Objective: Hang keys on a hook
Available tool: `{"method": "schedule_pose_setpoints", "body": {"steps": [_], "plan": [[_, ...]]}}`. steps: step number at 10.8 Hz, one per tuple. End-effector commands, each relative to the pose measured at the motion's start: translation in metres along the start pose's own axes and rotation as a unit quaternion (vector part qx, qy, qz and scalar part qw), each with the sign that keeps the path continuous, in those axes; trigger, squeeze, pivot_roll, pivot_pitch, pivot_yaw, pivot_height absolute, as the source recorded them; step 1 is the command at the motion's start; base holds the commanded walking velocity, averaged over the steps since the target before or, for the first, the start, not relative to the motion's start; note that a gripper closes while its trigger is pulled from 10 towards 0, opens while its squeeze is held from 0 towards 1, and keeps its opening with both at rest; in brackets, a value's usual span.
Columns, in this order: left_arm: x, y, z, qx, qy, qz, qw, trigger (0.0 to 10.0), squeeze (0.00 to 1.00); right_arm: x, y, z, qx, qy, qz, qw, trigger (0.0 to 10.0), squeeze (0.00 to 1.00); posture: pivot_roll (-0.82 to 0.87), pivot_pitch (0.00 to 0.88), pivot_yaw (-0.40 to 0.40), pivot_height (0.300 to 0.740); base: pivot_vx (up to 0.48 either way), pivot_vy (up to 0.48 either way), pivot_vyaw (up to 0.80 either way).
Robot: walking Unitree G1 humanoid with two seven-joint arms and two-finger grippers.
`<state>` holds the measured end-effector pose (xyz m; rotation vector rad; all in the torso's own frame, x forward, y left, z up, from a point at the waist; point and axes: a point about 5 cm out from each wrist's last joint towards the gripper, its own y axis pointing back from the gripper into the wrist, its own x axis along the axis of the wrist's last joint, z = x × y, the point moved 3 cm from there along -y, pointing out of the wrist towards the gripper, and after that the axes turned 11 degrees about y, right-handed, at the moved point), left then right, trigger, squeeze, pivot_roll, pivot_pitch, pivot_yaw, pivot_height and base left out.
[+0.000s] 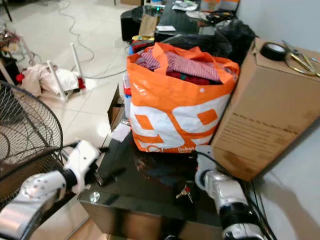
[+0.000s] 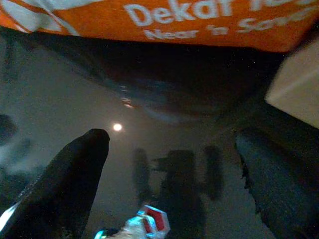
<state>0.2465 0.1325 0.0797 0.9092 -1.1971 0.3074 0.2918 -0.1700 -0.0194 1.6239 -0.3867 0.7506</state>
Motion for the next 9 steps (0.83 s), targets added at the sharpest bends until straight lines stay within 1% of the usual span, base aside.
{"method": "schedule_pose_setpoints", "body": {"steps": [1, 3, 4, 6, 7, 8, 9], "plan": [[0.002, 0.003, 0.004, -0.013, -0.001, -0.003, 1.0, 10.0, 0.0, -0.005, -0.001, 0.006, -0.004, -0.013, -0.008, 1.0, 10.0, 0.0, 0.04, 0.0, -0.061, 0.74, 0.0, 0.0, 0.0], [-0.003, 0.004, 0.012, -0.038, 0.004, -0.016, 0.999, 10.0, 0.0, -0.016, -0.002, 0.006, -0.009, -0.027, -0.022, 0.999, 10.0, 0.0, 0.0, 0.0, -0.035, 0.74, 0.0, 0.0, 0.0], [-0.003, 0.003, 0.012, -0.039, 0.007, -0.017, 0.999, 10.0, 0.0, -0.022, -0.003, 0.004, -0.006, -0.029, -0.029, 0.999, 10.0, 0.0, 0.0, 0.0, -0.03, 0.74, 0.0, 0.0, 0.0], [-0.004, 0.002, 0.015, -0.059, 0.009, -0.028, 0.998, 10.0, 0.0, -0.032, -0.004, 0.002, -0.012, -0.032, -0.043, 0.999, 10.0, 0.0, -0.02, 0.0, -0.01, 0.74, 0.0, 0.0, 0.0], [-0.004, 0.002, 0.016, -0.071, 0.011, -0.033, 0.997, 10.0, 0.0, -0.034, -0.003, 0.004, -0.015, -0.036, -0.046, 0.998, 9.6, 0.0, -0.02, 0.0, -0.004, 0.74, 0.0, 0.0, 0.0], [-0.004, 0.001, 0.018, -0.083, 0.012, -0.039, 0.996, 10.0, 0.0, -0.035, -0.001, 0.004, -0.011, -0.044, -0.046, 0.998, 4.0, 0.0, -0.02, 0.0, -0.007, 0.74, 0.0, 0.0, 0.0], [-0.004, 0.001, 0.018, -0.084, 0.013, -0.041, 0.996, 10.0, 0.0, -0.037, 0.001, 0.002, 0.001, -0.048, -0.049, 0.998, 1.4, 0.0, -0.02, 0.0, -0.012, 0.74, 0.0, 0.0, 0.0]]}}
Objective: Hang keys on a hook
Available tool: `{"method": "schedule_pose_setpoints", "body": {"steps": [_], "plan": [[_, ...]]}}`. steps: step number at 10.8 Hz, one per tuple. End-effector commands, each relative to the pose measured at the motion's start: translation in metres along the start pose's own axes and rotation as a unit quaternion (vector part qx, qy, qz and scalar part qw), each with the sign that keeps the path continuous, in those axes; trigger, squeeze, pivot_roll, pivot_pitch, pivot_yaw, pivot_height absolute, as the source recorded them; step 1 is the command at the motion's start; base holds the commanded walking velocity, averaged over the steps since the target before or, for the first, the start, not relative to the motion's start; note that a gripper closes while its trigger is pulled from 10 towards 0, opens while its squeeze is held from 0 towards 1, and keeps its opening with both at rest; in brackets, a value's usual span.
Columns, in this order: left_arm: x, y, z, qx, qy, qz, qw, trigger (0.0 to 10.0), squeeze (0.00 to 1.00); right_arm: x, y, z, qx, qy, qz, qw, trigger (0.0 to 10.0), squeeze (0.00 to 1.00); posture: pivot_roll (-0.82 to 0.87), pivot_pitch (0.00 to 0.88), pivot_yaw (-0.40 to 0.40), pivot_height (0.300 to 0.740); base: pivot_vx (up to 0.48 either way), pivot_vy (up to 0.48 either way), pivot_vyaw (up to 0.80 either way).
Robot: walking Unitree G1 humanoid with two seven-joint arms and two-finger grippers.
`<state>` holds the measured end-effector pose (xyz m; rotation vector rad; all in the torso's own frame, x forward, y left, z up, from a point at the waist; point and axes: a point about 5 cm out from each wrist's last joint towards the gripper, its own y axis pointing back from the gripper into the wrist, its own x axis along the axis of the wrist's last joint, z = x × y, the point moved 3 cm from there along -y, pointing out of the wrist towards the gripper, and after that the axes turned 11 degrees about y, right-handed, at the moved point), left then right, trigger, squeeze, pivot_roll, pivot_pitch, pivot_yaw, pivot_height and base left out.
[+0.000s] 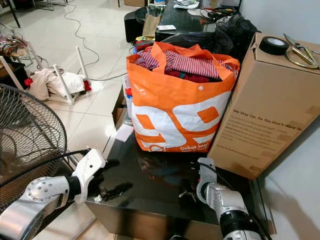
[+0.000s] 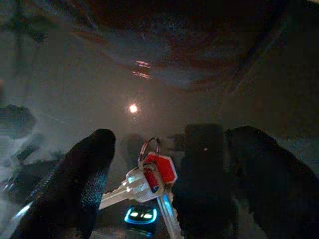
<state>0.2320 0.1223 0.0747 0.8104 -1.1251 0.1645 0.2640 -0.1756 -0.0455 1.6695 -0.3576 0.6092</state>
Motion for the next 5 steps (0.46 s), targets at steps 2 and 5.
{"method": "schedule_pose_setpoints", "body": {"steps": [2, 5], "plan": [[0.0041, 0.0016, -0.0014, -0.002, -0.007, 0.001, 1.0, 10.0, 0.0, -0.0037, 0.0022, 0.0002, 0.004, -0.001, -0.007, 1.0, 0.0, 0.0, -0.02, 0.0, -0.013, 0.74, 0.0, 0.0, 0.0], [0.0044, 0.0016, -0.002, -0.002, -0.007, 0.001, 1.0, 10.0, 0.0, -0.0033, 0.0032, -0.0005, 0.005, -0.001, -0.007, 1.0, 0.0, 0.0, -0.03, 0.0, -0.011, 0.74, 0.0, 0.0, 0.0]]}}
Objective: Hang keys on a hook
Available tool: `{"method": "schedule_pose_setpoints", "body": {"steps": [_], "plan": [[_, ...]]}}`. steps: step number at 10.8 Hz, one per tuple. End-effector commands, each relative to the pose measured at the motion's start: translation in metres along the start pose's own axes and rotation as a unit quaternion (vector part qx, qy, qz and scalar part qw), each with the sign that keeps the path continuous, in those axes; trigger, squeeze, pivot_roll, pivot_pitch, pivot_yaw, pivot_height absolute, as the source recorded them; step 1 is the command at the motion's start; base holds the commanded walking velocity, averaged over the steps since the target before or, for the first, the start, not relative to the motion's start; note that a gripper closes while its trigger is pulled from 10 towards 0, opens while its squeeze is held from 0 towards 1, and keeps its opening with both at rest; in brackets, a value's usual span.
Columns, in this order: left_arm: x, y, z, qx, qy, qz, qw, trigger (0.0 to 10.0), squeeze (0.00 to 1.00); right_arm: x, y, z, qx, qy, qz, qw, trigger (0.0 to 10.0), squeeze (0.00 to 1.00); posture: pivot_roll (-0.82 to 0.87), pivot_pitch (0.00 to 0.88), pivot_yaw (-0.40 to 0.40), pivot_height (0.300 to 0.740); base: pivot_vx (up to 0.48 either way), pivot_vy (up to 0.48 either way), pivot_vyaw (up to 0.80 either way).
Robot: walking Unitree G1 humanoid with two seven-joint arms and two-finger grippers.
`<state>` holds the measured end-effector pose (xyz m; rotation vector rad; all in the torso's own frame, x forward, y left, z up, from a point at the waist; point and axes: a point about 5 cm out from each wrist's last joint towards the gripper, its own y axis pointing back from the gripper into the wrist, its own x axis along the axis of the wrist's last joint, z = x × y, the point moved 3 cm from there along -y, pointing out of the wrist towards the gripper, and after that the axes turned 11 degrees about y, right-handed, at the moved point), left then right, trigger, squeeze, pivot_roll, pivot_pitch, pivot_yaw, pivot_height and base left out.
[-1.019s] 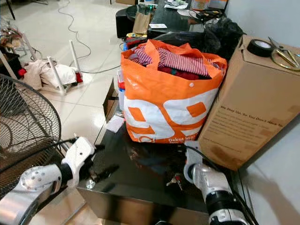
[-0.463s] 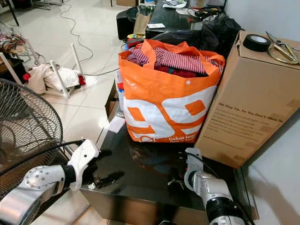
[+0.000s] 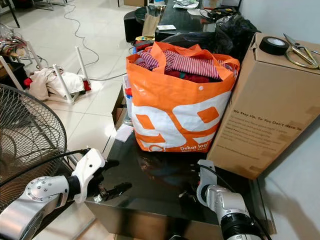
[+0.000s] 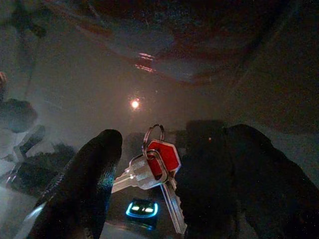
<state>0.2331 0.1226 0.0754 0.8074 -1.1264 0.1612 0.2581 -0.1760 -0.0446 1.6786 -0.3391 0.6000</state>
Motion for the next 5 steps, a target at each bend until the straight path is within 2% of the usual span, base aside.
{"method": "schedule_pose_setpoints", "body": {"steps": [1, 5], "plan": [[0.0052, -0.0007, -0.0028, -0.003, -0.01, 0.002, 1.0, 10.0, 0.0, 0.0001, 0.0042, 0.0007, 0.006, -0.004, -0.001, 1.0, 0.0, 0.0, -0.05, 0.0, 0.006, 0.74, 0.0, 0.0, 0.0], [0.0062, -0.0022, -0.0032, -0.005, -0.013, 0.001, 1.0, 10.0, 0.0, -0.0081, 0.0066, 0.0002, 0.002, -0.016, -0.007, 1.0, 0.0, 0.0, -0.05, 0.0, 0.007, 0.74, 0.0, 0.0, 0.0]]}}
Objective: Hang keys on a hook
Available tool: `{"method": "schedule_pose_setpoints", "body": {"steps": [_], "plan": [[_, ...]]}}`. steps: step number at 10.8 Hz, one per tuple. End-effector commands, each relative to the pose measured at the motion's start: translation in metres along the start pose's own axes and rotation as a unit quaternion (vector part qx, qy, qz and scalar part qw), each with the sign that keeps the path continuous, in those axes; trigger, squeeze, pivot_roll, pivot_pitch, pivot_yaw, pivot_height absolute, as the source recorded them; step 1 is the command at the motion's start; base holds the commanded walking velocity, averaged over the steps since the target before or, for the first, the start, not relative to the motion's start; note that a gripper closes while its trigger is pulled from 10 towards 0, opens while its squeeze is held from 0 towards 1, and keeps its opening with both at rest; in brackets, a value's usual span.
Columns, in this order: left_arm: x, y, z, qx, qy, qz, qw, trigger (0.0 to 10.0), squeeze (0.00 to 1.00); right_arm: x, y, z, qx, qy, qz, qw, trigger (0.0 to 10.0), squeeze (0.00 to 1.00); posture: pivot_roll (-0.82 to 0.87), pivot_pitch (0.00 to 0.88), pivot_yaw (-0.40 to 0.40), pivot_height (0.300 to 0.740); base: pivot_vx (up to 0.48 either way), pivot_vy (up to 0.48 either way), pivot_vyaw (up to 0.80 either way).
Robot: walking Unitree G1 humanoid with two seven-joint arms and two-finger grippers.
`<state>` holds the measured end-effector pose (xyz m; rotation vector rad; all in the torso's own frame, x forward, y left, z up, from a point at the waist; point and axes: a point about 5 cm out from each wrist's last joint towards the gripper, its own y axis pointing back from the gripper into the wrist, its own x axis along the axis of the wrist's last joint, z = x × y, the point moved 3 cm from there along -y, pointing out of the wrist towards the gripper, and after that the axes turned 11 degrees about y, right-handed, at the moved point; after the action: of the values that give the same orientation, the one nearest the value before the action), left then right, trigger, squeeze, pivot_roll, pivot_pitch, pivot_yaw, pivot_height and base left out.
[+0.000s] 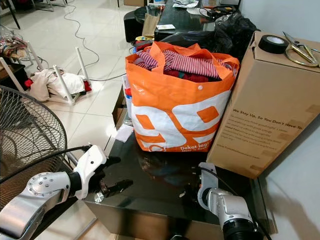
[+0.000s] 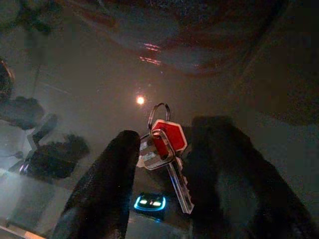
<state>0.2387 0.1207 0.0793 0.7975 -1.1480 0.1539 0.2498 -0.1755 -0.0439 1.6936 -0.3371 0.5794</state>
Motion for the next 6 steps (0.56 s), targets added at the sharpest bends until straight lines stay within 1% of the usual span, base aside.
{"method": "schedule_pose_setpoints", "body": {"steps": [1, 3, 6], "plan": [[0.0001, -0.0006, -0.0014, 0.0, -0.005, -0.003, 1.0, 10.0, 0.0, -0.0003, 0.001, 0.0017, -0.003, -0.015, 0.004, 1.0, 0.0, 0.0, -0.04, 0.0, 0.006, 0.74, 0.0, 0.0, 0.0], [0.0003, -0.0007, -0.0015, 0.0, -0.007, -0.002, 1.0, 10.0, 0.0, 0.0023, 0.0005, 0.0024, -0.008, -0.027, 0.016, 0.999, 0.0, 0.0, -0.04, 0.0, 0.006, 0.74, 0.0, 0.0, 0.0], [0.0, -0.0004, -0.0014, -0.001, -0.008, -0.003, 1.0, 10.0, 0.0, 0.0042, -0.0026, 0.0001, -0.012, -0.027, 0.021, 0.999, 0.0, 0.0, -0.04, 0.0, 0.006, 0.74, 0.0, 0.0, 0.0]]}}
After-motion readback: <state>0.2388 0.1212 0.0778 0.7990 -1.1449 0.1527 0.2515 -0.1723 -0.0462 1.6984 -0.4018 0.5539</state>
